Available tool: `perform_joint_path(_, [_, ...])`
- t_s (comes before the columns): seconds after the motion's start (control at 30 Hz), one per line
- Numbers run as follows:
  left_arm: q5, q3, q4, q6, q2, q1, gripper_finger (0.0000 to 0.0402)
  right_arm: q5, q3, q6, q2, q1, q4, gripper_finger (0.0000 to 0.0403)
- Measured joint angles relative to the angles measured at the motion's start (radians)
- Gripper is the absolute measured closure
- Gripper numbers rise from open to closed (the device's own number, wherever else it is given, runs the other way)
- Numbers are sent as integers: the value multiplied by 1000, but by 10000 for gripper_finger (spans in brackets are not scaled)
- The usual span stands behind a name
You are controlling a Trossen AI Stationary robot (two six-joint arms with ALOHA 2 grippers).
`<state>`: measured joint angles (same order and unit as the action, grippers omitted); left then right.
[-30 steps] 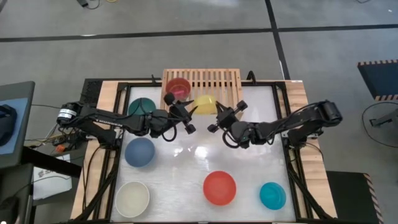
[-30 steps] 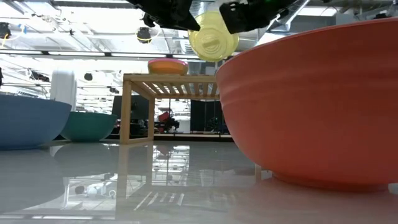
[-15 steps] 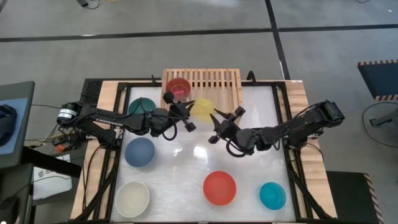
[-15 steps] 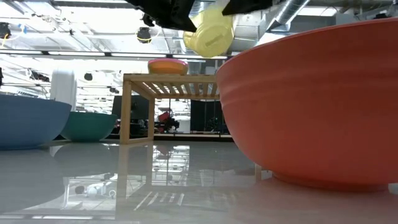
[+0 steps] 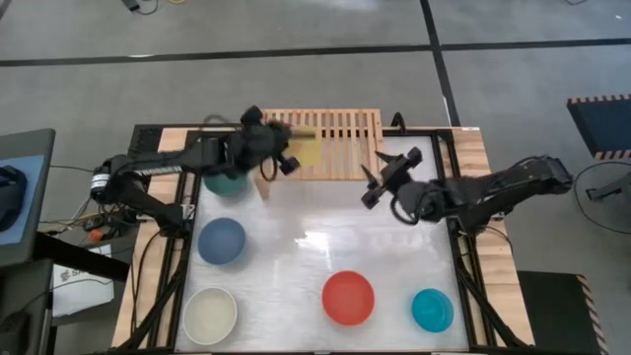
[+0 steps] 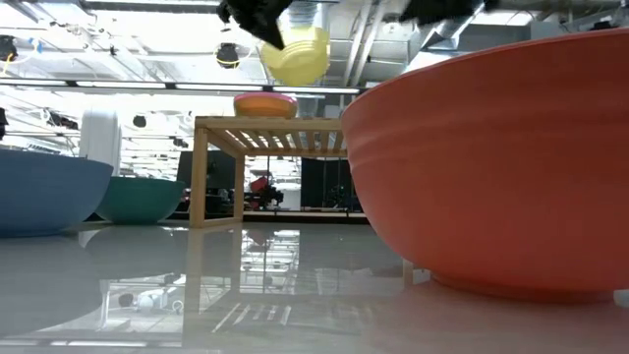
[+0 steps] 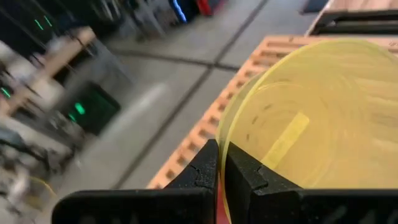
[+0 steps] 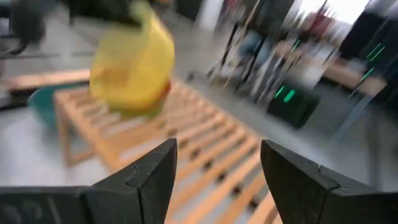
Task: Place and stack bowls onto a shelf
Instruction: Stack the transparent yellow bowl on top of the transparent red bowl
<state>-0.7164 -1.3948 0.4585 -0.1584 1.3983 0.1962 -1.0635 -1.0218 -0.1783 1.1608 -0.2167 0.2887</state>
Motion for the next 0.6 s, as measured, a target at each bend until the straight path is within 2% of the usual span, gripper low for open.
perform_joint_path(0.07, [85,-55,105,41,-1,60,401,102,5,-117,-36,37,130,147])
perform_joint_path(0.13, [180,-97,185,69,-1,124,401,160,30,-169,-63,64,192,148])
perform_joint_path(0.37, [544,-121,317,130,14,349,401,335,88,-223,-115,92,261,149])
perform_joint_path(0.43, [591,-121,323,139,28,389,401,387,100,-225,-124,101,263,149])
perform_joint_path(0.6, [620,-121,345,147,53,463,401,490,109,-227,-136,133,293,149])
